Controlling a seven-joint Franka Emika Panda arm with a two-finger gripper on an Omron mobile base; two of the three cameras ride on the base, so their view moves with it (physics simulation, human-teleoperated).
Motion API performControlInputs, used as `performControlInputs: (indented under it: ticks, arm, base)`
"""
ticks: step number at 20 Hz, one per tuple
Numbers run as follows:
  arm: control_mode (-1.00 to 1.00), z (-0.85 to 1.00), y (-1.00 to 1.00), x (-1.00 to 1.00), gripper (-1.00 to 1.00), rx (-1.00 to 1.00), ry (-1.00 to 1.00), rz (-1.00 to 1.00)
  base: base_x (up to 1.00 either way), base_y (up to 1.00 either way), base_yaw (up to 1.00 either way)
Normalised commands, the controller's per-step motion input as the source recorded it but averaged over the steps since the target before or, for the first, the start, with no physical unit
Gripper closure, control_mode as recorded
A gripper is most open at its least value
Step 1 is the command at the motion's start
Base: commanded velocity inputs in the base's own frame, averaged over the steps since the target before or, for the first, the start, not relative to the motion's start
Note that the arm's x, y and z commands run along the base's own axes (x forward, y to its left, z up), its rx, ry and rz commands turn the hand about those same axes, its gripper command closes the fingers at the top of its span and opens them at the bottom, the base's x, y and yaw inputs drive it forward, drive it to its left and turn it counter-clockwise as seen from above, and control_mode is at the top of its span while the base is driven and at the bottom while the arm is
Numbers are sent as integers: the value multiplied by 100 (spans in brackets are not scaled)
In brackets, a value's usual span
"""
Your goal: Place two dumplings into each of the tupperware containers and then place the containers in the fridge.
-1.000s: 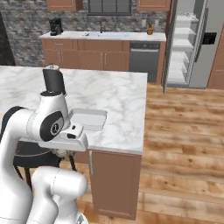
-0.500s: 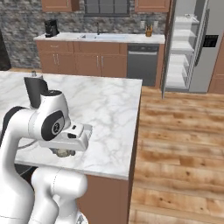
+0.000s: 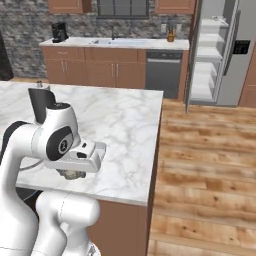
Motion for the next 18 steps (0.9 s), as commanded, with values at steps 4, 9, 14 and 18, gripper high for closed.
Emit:
performControlInputs:
  ticks: [4, 9, 14, 18]
  arm:
    - [100, 0, 0, 0, 100, 0, 0, 0]
    - [100, 0, 0, 0, 100, 0, 0, 0]
    - [100, 0, 0, 0, 100, 0, 0, 0]
    - [-100, -30, 45, 74, 100, 0, 0, 1]
  base:
    - [-13, 49, 2]
    - [0, 60, 1]
    - [2, 39, 0]
    - [0, 0, 0]
